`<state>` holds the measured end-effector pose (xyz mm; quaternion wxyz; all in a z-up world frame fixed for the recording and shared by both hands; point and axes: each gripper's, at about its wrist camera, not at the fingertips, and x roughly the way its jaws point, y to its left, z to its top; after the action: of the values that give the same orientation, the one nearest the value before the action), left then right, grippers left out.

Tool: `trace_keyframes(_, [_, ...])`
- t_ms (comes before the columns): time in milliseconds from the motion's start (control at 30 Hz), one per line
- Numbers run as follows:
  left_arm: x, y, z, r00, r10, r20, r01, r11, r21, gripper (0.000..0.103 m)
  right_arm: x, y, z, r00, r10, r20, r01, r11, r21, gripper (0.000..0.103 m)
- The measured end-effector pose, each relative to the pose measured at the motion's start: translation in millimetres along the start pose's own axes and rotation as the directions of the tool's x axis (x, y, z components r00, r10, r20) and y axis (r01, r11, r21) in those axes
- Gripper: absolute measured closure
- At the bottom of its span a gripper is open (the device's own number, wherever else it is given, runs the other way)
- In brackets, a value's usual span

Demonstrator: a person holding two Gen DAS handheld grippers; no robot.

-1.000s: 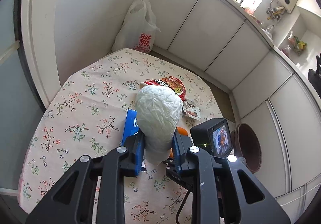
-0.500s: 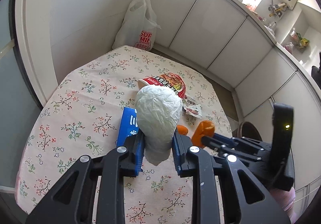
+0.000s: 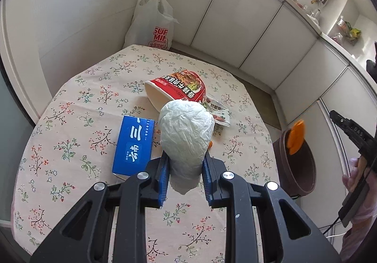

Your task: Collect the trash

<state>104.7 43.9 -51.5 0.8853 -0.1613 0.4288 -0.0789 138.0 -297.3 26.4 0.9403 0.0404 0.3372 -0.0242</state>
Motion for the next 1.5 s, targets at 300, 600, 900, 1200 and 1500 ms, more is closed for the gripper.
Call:
trace_keyframes(300, [26.6,-37.5,-9.7,0.999,-0.023,-0.041,0.026,0.997,0.072,0.078,-9.4,-68.6,-3.9,0.958,-0.279,0.062,0.273,0.958,0.088,0.073])
trace_keyframes(600, [32.4,-80.1,-23.0,0.996,-0.074,-0.054,0.082,0.985,0.151,0.078,17.6,-80.1,-22.1,0.989,-0.097,-0.110,0.116,0.977,0.178,0.036])
trace_keyframes(900, [18.0,-48.9,-16.7,0.994,-0.095,-0.050,0.099,0.991,0.086,0.077,102.6,-8.8,-49.2,0.944,-0.141,-0.299,0.155,0.988,0.024,0.045])
trace_keyframes(1200, [10.6,-31.4,-13.0,0.997,-0.071,-0.028,0.074,0.990,0.122,0.076,151.3,55.7,-87.9,0.869,-0.274,-0.411,0.302,0.953,0.001,0.066])
trace_keyframes(1500, [16.6,-15.1,-11.2,0.992,-0.100,-0.083,0.107,0.991,0.084,0.076,154.6,23.0,-101.1,0.854,-0.325,-0.406,0.448,0.856,0.257,0.057])
